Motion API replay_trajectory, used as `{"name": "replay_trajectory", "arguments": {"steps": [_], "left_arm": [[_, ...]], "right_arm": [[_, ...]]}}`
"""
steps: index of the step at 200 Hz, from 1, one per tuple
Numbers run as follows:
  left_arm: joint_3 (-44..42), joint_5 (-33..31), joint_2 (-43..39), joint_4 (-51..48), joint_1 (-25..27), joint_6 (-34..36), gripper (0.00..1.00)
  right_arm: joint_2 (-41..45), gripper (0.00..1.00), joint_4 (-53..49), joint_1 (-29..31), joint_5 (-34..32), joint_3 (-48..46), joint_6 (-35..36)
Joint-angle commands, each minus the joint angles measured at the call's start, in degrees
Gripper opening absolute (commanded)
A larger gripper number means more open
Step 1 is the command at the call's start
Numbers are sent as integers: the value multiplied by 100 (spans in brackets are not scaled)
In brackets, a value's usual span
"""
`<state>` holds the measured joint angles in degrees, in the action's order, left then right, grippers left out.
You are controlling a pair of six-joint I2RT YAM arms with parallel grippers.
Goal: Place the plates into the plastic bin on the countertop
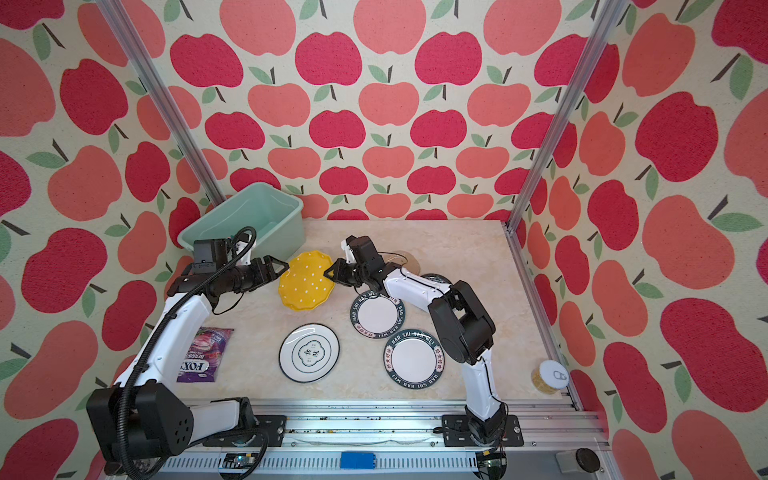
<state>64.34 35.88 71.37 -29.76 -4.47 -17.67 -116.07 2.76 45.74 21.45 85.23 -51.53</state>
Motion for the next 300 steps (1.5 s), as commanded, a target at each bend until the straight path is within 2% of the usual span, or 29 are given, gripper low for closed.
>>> {"name": "replay_trajectory", "arguments": {"steps": [1, 29, 39, 45, 50, 76, 126, 153, 216, 232, 262, 300], "left_arm": [[404, -179, -77, -99, -10, 22, 78], [893, -908, -122, -603, -135, -87, 80], [1065, -1393, -142, -731, -162, -187, 82], [1149, -1668, -135, -763, -170, -185, 85], [1238, -1833, -115, -788, -170, -129, 92], [1893, -2645, 414, -1110, -162, 505, 92], [2581, -3352, 1713, -1427, -146, 1714, 88], [2680, -3525, 2225, -1293, -161, 2105, 87], [3434, -3640, 2984, -1355, -159, 2408, 87], [3509, -3616, 3141, -1374, -177, 2443, 84], [3711, -3549, 3505, -1488, -127, 2436, 73], [3981, -3588, 3871, -1563, -45, 2446, 69]], "right_arm": [[359, 0, 240, -36, 101, -12, -85], [558, 0, 400, -68, 73, -162, -288], [653, 0, 371, -80, 61, -173, -288], [710, 0, 337, -94, 58, -176, -296], [761, 0, 315, -112, 55, -169, -294], [1025, 0, 23, -187, 27, -78, -229], [1521, 0, -428, -437, 9, -62, -194], [1749, 0, -491, -616, 59, -121, -227], [2076, 0, -665, -844, 274, -129, -86], [2123, 0, -583, -850, 282, -184, -111], [2201, 0, -450, -888, 306, -293, -197], [2267, 0, -276, -945, 330, -380, -247]]}}
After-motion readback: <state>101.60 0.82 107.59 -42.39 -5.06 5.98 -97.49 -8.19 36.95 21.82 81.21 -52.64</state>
